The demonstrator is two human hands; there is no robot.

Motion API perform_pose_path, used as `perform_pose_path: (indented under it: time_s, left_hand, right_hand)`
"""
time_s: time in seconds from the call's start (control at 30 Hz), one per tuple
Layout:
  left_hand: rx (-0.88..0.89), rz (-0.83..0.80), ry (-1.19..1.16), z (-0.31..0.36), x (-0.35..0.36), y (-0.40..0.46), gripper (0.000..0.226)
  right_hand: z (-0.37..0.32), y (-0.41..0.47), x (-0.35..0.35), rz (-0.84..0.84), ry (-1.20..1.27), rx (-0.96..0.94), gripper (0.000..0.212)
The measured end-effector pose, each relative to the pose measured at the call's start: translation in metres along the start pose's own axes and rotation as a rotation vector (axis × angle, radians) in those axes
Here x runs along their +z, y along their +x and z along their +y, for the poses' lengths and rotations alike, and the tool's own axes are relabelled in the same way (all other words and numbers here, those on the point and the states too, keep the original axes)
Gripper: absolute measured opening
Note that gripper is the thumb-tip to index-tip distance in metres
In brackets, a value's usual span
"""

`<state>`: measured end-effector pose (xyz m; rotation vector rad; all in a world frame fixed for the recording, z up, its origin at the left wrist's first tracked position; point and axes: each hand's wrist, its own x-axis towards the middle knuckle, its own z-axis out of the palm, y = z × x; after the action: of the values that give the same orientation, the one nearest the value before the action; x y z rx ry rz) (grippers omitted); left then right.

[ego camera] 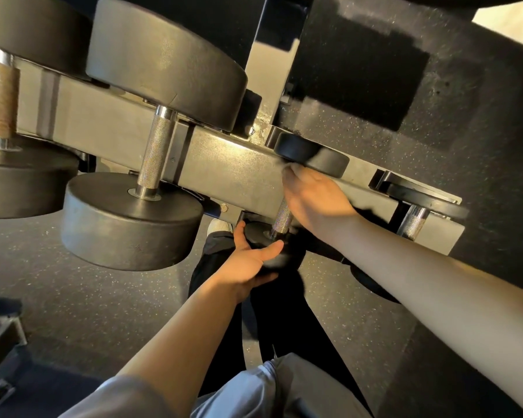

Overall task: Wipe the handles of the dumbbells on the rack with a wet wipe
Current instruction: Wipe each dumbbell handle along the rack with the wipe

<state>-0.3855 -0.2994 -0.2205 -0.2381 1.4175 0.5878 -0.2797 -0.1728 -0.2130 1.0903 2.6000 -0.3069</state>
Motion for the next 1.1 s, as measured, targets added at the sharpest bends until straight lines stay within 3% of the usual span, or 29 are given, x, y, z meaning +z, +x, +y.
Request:
perform_pose_path:
  time_s: [0.07,0.17,0.27,0.33,0.4,0.5,0.6,0.77,0.87,1.0,1.1]
  left_hand:
    - [0.003,-0.013,0.022,0.0,-0.001,0.002,0.095]
    - [0.036,0.01,0.147,0.003,-0.001,-0.002,0.098]
    - [0.194,0.099,0.441,0.007,-0.007,-0.014,0.099]
    - [0.268,0.128,0.559,0.015,-0.016,-0.032,0.088]
    - [0.401,0.155,0.623,0.026,-0.025,-0.056,0.061]
    - [0.57,0.094,0.41,0.049,-0.043,-0.096,0.048]
    - [0.485,-0.027,0.125,0.075,-0.061,-0.126,0.035]
    - [0.519,-0.094,-0.139,0.1,-0.08,-0.148,0.022]
    - [0.519,-0.096,-0.145,0.119,-0.102,-0.155,0.026]
    - [0.493,-0.153,-0.202,0.159,-0.148,-0.163,0.013]
    - [0.465,-0.148,-0.208,0.188,-0.19,-0.166,0.009]
  right_hand:
    - [-0.001,-0.004,0.007,-0.025,-0.064,-0.036,0.05]
    - [-0.009,-0.01,-0.003,-0.027,0.045,0.016,0.031]
    - [-0.014,-0.011,-0.022,-0.225,0.125,-0.059,0.023]
    - [-0.02,-0.007,-0.035,-0.323,0.337,0.101,0.023]
    - [-0.029,-0.003,-0.052,-0.421,0.712,0.275,0.02]
    - [-0.047,-0.006,-0.082,-0.397,1.367,0.396,0.01]
    - [-0.07,-0.014,-0.112,-0.347,1.679,0.362,0.012]
    - [-0.095,-0.003,-0.136,-0.322,1.723,0.383,0.015]
    - [-0.111,0.009,-0.146,-0.376,1.689,0.367,0.014]
    - [-0.145,0.028,-0.164,-0.167,1.818,0.551,0.008]
    - [-0.174,0.038,-0.173,-0.027,2.122,0.744,0.008]
